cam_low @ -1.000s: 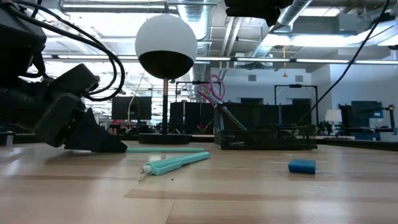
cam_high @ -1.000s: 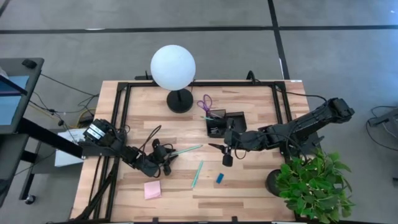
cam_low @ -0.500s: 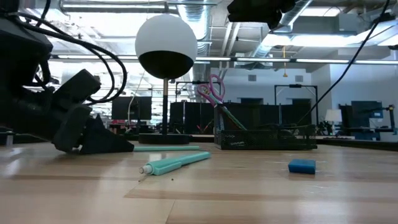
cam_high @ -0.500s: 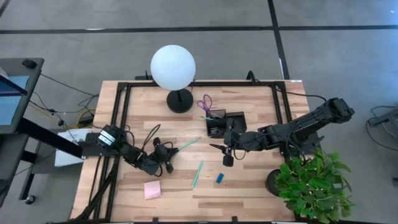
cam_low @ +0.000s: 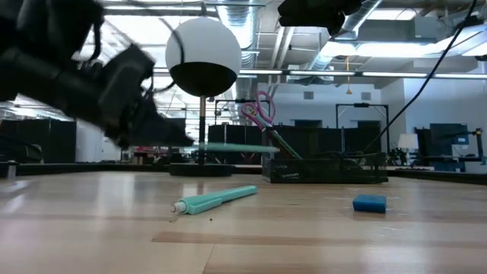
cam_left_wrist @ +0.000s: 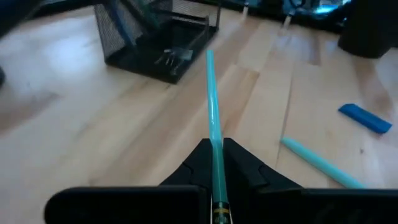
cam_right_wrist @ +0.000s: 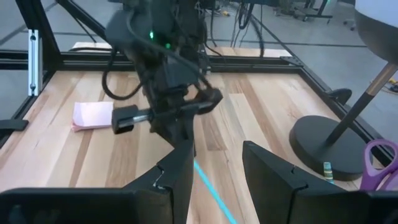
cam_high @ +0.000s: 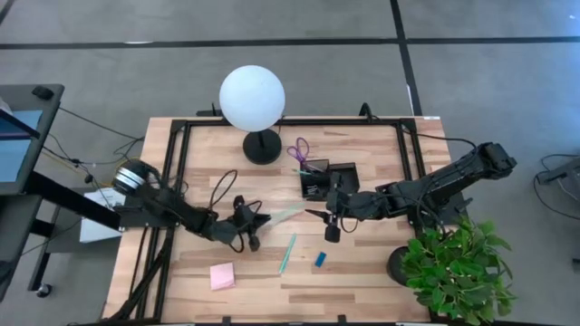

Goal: Pick and place office supplies into organizer
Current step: Put the left light blue pencil into the black desk organizer

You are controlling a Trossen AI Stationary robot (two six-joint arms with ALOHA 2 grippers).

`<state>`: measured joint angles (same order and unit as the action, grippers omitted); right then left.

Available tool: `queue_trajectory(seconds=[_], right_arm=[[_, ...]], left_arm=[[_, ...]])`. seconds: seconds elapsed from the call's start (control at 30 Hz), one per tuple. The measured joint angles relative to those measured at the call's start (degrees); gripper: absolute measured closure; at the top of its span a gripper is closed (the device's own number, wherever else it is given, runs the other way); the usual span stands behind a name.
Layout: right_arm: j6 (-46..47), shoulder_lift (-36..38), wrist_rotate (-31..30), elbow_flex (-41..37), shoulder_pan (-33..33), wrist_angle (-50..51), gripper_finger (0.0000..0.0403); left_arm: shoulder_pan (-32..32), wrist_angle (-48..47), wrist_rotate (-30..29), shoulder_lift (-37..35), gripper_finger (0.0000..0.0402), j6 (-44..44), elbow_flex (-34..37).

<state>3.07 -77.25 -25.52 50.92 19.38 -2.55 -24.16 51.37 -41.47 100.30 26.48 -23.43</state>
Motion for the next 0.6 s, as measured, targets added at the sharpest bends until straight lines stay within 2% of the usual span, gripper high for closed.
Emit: queue_trajectory(seconds=[0.13,0.23,0.3,0.47,0.6], right_arm=[[1.7,0.0,0.0,0.0,0.2,0.0,0.0272],[3.4,0.0,0.1,0.0,1.0,1.5,0.0272],[3.4,0.0,0.1,0.0,2.0,2.8,0.0272],[5.8,0.0,0.1,0.0,4.3,6.4,0.0272],[7.6,0.0,0.1,0.0,6.4,10.8,0.0272]], left_arm=[[2.3,-25.5,3.2,-11.5,0.0393,-0.4,-6.8],[4.2,-51.0,4.8,-18.4,0.0393,0.2,-16.1],[5.3,-64.3,5.0,-21.2,0.0393,-1.1,-22.7],[8.8,-76.9,3.9,-24.7,0.0393,-10.1,-36.7],[13.6,-84.5,9.8,-23.5,0.0393,-12.9,-45.7]])
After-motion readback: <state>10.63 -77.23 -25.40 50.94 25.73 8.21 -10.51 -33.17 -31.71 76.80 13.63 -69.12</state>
